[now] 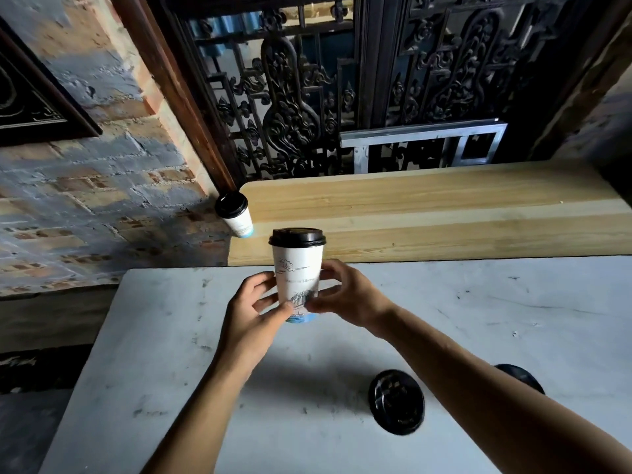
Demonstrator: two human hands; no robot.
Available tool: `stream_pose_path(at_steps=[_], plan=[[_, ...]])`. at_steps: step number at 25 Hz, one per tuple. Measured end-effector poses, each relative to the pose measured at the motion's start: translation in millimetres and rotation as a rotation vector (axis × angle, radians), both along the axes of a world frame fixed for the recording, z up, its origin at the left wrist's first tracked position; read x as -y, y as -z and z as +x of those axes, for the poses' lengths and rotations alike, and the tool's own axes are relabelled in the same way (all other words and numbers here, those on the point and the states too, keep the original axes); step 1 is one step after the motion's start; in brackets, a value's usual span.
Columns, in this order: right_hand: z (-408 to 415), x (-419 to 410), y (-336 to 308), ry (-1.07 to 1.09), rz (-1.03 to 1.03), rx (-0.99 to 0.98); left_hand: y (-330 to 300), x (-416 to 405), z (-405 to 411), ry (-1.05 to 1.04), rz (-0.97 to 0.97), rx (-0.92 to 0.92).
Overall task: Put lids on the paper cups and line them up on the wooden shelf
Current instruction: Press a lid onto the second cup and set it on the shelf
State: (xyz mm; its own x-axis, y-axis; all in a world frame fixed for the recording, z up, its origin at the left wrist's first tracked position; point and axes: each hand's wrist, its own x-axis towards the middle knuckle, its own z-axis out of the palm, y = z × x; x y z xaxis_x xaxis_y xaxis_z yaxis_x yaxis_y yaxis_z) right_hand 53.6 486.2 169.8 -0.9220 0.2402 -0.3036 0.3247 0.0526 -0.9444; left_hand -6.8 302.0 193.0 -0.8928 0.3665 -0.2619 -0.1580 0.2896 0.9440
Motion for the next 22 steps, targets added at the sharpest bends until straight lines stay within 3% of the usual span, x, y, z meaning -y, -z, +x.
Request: stream_pose_path(at_steps=[5, 15, 22], plan=[[-92.0, -21.0, 46.2, 0.024, 0.143, 0.045, 56.7, -33.9, -98.5, 0.080, -0.032, -0.016], [-259.8, -68.0, 171.4, 0.054, 0.496, -0.042, 201.4, -105.2, -272.4, 0.130, -0.043, 0.004], [-297.1, -80.9, 218.7, 0.034, 0.586, -0.069, 259.6, -119.0, -313.1, 0.097, -0.079, -0.111]])
